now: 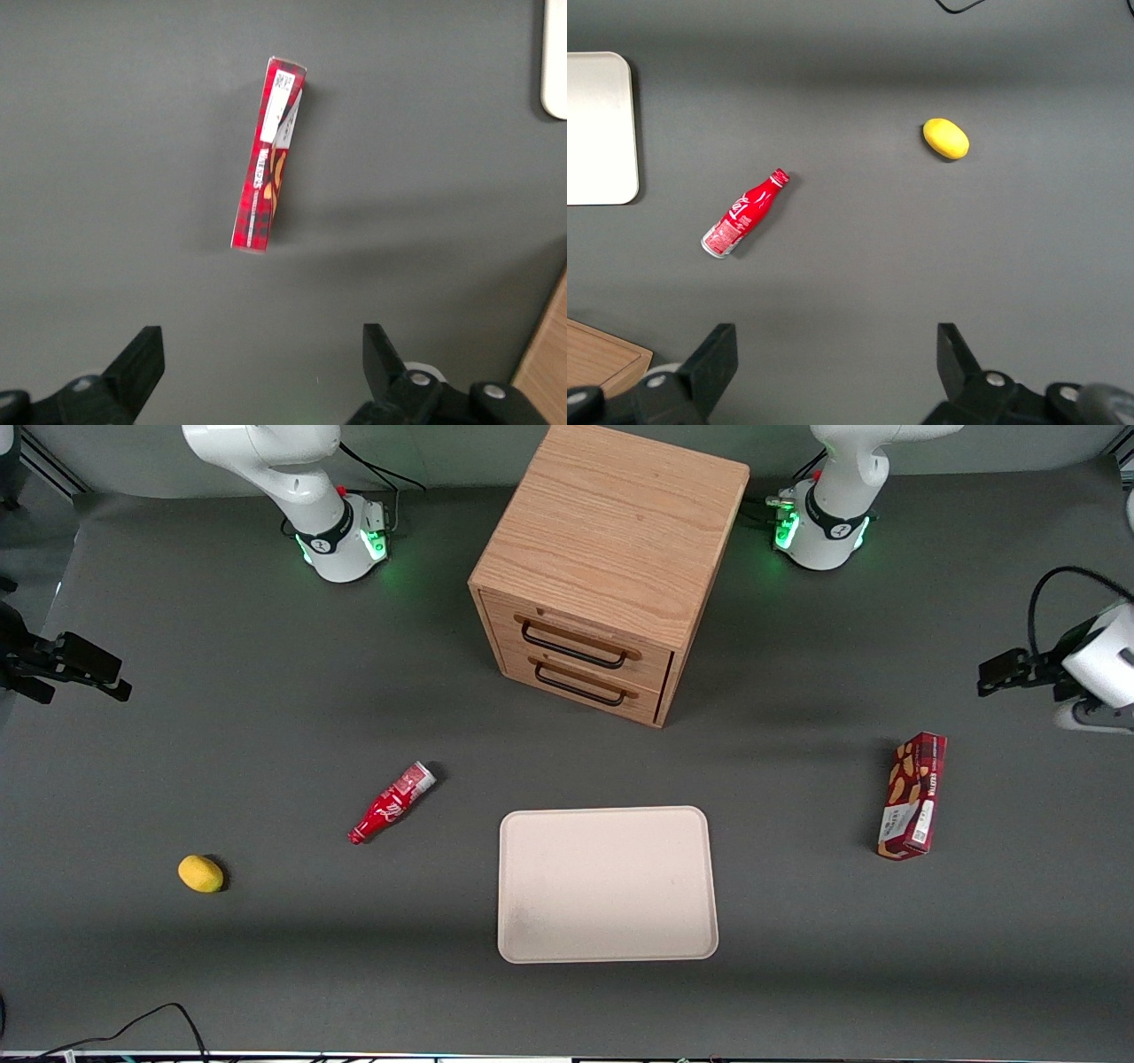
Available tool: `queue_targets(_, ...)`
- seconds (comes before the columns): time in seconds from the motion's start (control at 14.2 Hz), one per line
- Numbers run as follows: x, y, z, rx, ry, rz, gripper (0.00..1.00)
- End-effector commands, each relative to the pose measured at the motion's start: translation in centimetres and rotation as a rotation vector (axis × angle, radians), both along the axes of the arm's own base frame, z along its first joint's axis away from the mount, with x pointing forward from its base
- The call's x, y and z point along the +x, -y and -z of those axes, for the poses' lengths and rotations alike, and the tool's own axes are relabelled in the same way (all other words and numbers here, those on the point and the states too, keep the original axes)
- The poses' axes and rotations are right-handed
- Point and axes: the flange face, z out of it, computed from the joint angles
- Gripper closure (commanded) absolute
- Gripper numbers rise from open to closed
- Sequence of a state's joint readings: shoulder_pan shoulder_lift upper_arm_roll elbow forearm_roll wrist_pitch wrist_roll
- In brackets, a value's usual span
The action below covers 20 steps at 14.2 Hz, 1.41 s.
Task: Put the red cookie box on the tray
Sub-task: 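Move the left gripper down over the red Walkers box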
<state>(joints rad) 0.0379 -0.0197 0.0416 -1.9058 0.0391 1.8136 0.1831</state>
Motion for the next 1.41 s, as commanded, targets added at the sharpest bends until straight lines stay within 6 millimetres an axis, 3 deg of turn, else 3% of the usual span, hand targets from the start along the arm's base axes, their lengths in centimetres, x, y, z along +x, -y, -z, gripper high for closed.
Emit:
queue_targets(0.0,0.6,-0.1,5.0,-0.006,0.028,0.103,0.0)
queue_targets(0.63,5.4,-2.4,17.6,-0.014,0.082,0.243,0.0)
queue_targets(1.06,5.8,-3.0,22.2,-0.062,0.076,0.2,0.0)
queue_targets(1.34,5.7,-3.0,23.6,-0.073,0.064,0.191,0.0)
